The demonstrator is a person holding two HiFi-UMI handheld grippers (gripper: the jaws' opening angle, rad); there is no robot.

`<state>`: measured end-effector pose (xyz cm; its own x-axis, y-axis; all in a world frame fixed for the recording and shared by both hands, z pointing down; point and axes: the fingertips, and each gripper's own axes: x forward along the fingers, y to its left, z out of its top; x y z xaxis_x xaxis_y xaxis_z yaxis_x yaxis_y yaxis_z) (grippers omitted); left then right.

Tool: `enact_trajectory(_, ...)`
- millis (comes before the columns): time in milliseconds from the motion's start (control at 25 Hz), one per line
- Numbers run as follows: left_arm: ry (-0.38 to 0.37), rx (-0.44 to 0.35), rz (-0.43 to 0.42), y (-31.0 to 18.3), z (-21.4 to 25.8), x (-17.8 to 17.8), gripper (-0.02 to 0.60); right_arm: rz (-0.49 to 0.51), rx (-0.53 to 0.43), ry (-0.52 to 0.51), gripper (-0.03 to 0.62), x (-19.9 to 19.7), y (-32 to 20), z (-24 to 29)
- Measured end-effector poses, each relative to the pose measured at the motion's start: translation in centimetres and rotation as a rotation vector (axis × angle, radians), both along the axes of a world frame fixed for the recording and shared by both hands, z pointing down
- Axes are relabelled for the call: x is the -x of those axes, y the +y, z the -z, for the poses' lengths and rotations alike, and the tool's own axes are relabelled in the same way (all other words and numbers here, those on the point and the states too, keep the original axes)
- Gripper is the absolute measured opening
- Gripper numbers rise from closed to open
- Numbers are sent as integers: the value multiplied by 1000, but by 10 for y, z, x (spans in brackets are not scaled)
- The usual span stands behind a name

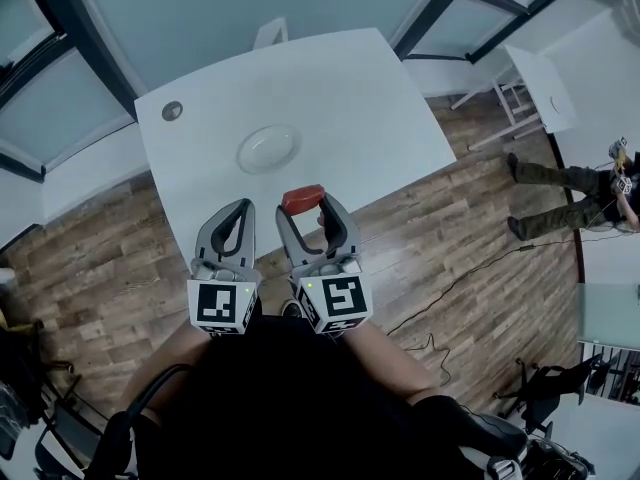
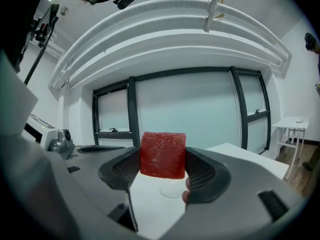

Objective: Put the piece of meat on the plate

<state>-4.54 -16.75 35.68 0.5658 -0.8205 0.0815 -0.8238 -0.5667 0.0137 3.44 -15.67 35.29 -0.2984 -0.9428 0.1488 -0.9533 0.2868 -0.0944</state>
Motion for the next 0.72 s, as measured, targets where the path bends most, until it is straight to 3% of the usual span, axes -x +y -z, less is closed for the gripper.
enact_trajectory(720, 26, 30, -75, -53, -11, 37, 3, -74, 38, 34, 281, 36, -49, -10)
